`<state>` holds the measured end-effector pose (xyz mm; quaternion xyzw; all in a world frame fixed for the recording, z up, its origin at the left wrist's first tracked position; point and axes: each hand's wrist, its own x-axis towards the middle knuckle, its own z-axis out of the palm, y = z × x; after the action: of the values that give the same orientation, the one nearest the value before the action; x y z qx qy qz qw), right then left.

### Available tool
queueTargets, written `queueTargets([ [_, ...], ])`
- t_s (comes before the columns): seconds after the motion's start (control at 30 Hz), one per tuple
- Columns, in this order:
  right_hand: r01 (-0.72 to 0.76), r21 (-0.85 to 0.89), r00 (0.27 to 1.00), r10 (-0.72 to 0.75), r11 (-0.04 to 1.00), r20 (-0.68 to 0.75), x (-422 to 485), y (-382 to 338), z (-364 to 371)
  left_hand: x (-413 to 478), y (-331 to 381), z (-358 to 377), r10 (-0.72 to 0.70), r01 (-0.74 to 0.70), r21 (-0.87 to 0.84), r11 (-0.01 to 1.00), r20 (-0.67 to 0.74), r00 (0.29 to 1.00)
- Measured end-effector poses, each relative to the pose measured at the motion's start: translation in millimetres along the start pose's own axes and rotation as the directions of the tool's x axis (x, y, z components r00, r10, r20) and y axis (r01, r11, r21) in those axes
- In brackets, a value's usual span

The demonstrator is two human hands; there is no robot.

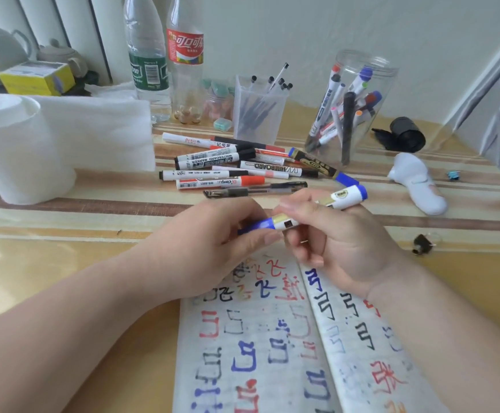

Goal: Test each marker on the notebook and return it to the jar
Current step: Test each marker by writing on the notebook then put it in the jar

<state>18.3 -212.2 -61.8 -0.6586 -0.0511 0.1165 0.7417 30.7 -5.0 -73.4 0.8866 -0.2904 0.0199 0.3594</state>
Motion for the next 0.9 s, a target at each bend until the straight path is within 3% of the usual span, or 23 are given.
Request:
queueTargets([
  [0.3, 0.16, -0.079, 0.986, -0.154, 0.984, 0.069, -3, -1, -2, 0, 12, -5, 0.137, -0.125, -0.104, 0.987, 0.12, 0.983],
  [0.4, 0.226, -0.112, 0.97, -0.214, 0.968, 0.116, -5, -5, -4, 1, 19, -8, 0.169, -0.117, -0.216, 0.969, 0.24, 0.956],
  [0.53, 0.275, -0.151, 0.956, -0.252, 0.95, 0.151, -9, -10, -6, -1, 25, -11, 0.239, -0.137, -0.343, 0.929, 0.275, 0.931],
  [0.67, 0.26, -0.149, 0.966, -0.255, 0.954, 0.055, -10, -12, 0, -1, 27, -8, 0.208, -0.135, -0.267, 0.954, 0.267, 0.941],
  [0.8, 0.174, -0.035, 0.979, -0.177, 0.984, -0.104, -9, -12, 10, -1, 30, -7, 0.174, -0.112, -0.236, 0.965, 0.262, 0.949],
  [0.9, 0.133, 0.016, 0.974, -0.128, 0.991, -0.185, -6, -13, 19, -1, 30, -5, 0.138, -0.12, -0.099, 0.988, 0.202, 0.97],
])
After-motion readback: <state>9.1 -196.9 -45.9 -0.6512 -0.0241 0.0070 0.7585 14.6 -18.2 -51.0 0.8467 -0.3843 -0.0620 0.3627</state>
